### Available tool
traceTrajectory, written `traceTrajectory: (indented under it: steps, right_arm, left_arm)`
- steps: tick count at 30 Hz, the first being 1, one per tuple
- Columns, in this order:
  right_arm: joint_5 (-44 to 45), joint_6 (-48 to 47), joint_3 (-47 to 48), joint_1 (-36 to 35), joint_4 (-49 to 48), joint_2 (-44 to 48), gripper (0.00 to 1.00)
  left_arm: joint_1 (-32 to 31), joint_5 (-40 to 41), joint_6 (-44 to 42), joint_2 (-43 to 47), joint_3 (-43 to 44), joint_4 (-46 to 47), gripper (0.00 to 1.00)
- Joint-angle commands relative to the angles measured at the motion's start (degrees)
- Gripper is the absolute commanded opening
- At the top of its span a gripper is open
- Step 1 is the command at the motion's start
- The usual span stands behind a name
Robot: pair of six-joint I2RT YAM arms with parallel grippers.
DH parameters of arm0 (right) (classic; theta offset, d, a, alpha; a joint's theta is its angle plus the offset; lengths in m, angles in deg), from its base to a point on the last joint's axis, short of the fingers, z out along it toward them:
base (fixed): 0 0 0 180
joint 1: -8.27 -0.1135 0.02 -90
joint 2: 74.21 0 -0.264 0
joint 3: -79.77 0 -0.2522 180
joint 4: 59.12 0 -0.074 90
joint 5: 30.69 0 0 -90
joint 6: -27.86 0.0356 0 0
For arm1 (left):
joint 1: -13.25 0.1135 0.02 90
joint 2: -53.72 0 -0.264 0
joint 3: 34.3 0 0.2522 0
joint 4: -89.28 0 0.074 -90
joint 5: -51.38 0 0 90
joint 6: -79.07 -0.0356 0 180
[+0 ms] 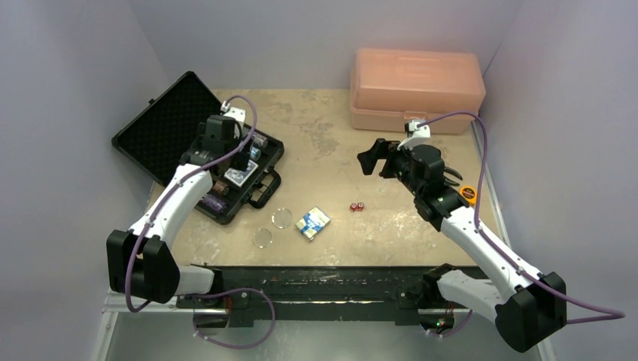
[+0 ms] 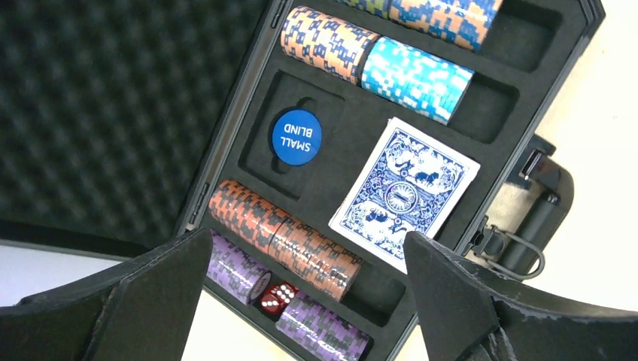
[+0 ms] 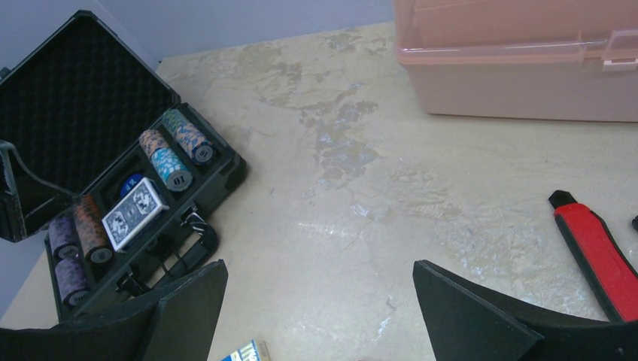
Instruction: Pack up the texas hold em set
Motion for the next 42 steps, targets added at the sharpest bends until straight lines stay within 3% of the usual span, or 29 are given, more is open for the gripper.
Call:
traceTrajectory:
  steps: [1,14,21,42]
  right_arm:
    - [1.1,-1.0,-0.1,-0.2,-0.9,0.7,0.99]
    - [1.1,-0.9,-0.1,-0.3,-0.9,0.4,0.99]
    - [1.2,-0.8,-0.2,-0.2,-1.2,0.2,0.99]
    - [1.7,-0.9,-0.4,-0.9,-1.5,-0.4,0.99]
  left_arm:
    - [2.4,0.9,11.3,1.3,2.0,0.8,1.00]
    - [9.9,-8.4,32.2,1.1,3.4,-4.4,0.91]
    - [9.9,-11.6,33.8,-2.5,4.6,-5.0,0.83]
    - [10.0,-9.2,38.6,-11.8,4.4,-4.0,0.56]
